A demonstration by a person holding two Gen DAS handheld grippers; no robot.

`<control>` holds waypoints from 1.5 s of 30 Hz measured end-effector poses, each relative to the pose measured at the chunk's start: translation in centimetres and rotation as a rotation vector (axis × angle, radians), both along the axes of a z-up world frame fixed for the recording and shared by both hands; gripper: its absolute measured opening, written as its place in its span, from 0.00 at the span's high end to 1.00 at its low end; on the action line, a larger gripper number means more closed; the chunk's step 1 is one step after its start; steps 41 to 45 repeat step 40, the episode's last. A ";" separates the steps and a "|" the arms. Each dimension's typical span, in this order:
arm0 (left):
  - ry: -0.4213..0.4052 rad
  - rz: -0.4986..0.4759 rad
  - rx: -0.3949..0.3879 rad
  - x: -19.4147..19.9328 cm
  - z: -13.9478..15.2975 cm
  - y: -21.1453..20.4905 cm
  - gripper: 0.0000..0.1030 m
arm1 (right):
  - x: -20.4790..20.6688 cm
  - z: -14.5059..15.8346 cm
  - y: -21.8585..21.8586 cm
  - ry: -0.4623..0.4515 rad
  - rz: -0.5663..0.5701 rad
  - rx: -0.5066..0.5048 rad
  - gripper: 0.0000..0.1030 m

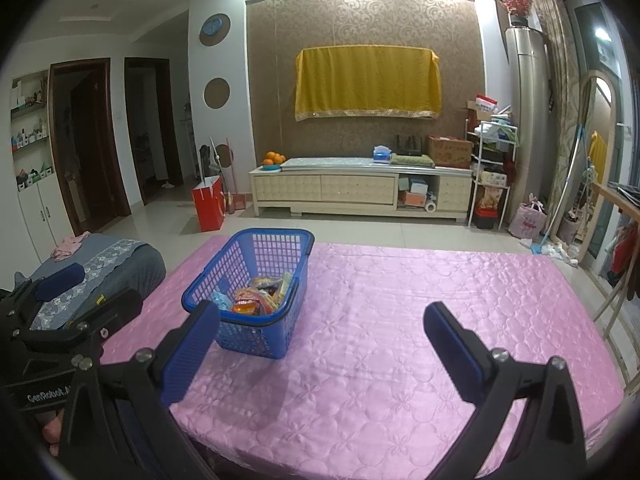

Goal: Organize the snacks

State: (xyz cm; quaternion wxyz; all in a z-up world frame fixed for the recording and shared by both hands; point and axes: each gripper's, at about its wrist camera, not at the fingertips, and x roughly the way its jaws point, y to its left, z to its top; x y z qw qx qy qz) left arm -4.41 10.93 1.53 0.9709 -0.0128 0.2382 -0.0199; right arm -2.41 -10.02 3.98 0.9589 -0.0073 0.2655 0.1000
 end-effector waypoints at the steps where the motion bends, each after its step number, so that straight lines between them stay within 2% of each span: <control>1: -0.001 0.001 0.002 0.0 0.0 0.0 0.00 | 0.0 0.0 0.0 0.000 0.001 -0.002 0.00; 45: 0.010 0.018 -0.012 -0.1 -0.1 0.1 0.00 | -0.2 -0.2 0.5 0.003 0.004 -0.005 0.00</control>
